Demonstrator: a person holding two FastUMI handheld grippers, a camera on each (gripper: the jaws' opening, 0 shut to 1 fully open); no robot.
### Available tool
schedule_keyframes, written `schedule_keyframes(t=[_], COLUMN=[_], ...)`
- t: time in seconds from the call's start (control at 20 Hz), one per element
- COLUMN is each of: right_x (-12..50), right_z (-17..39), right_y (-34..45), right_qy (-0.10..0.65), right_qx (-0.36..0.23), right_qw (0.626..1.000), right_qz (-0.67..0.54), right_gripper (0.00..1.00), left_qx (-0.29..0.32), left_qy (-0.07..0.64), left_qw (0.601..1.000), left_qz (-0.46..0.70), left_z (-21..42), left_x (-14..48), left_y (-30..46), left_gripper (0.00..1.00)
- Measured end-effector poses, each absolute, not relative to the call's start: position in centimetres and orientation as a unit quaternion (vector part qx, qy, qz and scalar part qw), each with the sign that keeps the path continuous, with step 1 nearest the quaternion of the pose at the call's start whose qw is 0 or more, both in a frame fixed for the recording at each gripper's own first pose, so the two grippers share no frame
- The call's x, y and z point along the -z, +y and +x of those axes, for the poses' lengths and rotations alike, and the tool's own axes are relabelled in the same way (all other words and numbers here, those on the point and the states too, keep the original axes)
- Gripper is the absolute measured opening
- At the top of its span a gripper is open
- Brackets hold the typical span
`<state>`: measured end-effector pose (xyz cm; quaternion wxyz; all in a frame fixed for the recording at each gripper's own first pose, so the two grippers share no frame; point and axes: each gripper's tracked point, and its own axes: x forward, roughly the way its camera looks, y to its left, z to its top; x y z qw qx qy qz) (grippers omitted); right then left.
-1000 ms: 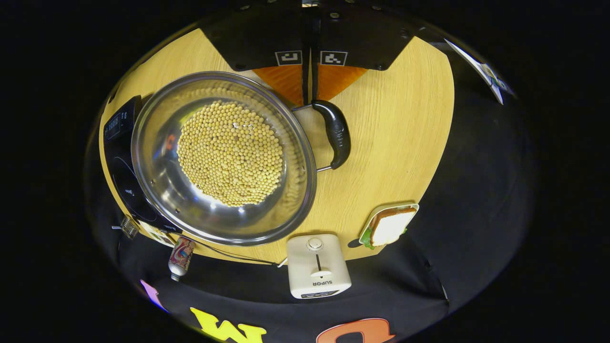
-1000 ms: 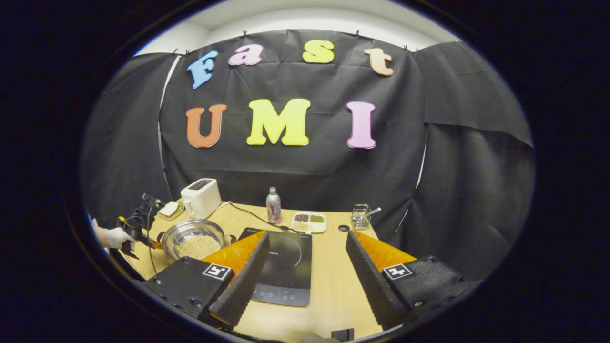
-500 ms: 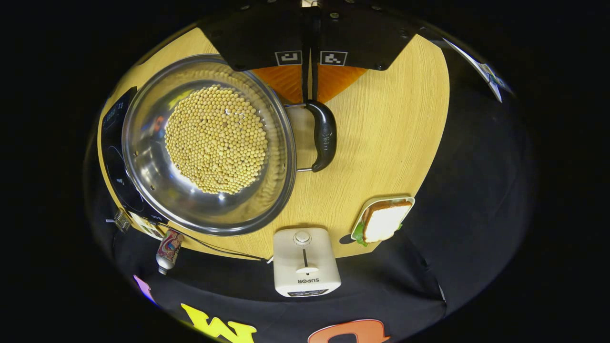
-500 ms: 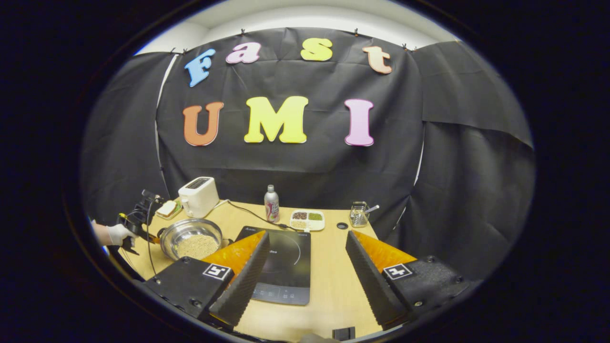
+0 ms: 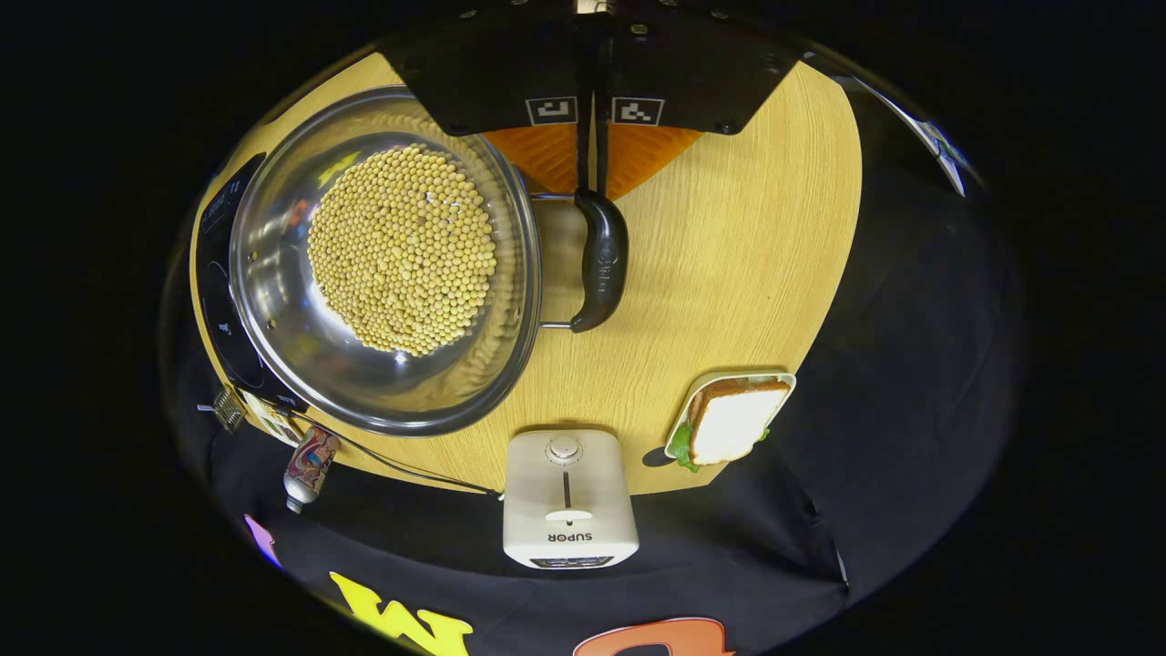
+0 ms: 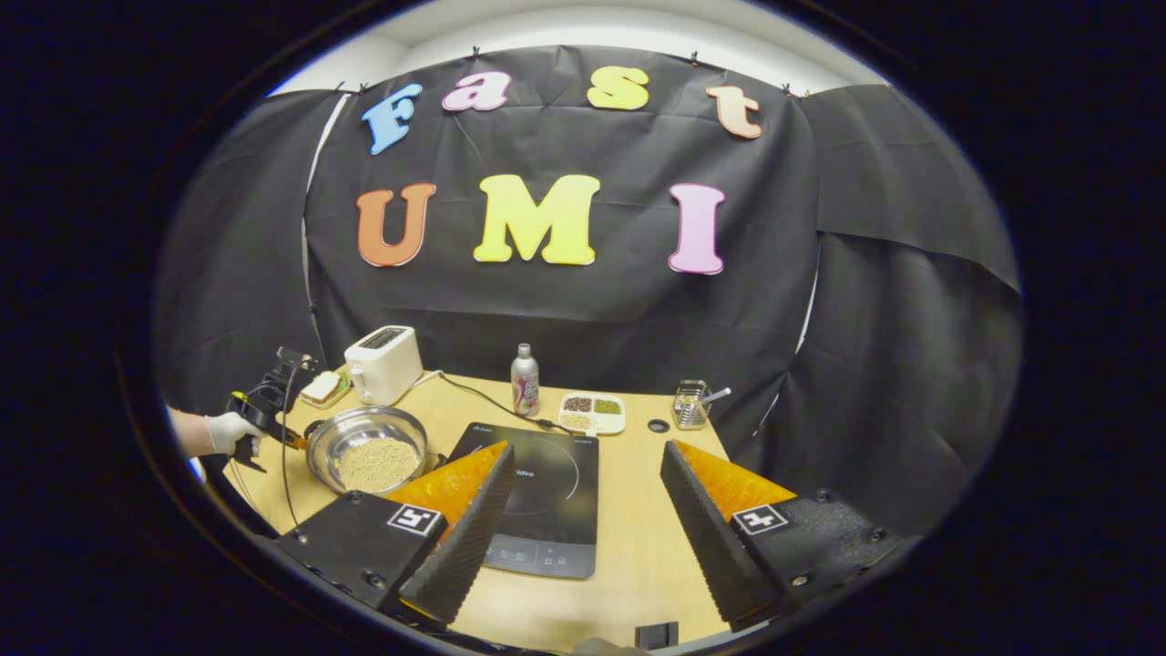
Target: First push the handle of the pot to place it horizontally, then grasp the pot with both hands and set it on the induction cooktop.
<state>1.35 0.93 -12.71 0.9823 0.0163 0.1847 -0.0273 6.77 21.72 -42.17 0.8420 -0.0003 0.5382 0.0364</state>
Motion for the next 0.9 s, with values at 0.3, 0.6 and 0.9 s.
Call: schedule_keyframes(t=[0.3,0.6,0.9], right_x=[14.4,18.7,23.0], right_z=[1.9,5.5,11.2], right_y=[3.5,10.5,20.0], right_qy=[0.204,0.247,0.299], right_qx=[0.004,-0.062,-0.121], right_qw=[0.979,0.966,0.945], right_qz=[0.02,0.034,0.042], right_gripper=[1.0,0.99,0.98], left_qx=[-0.046,-0.032,-0.015], left_qy=[0.505,0.42,0.409], left_qw=[0.862,0.905,0.911], left_qz=[0.009,0.058,0.049], left_z=[5.7,6.7,8.8], left_x=[39.9,35.4,35.9], left_y=[22.5,23.6,23.4], left_gripper=[0.0,0.03,0.96])
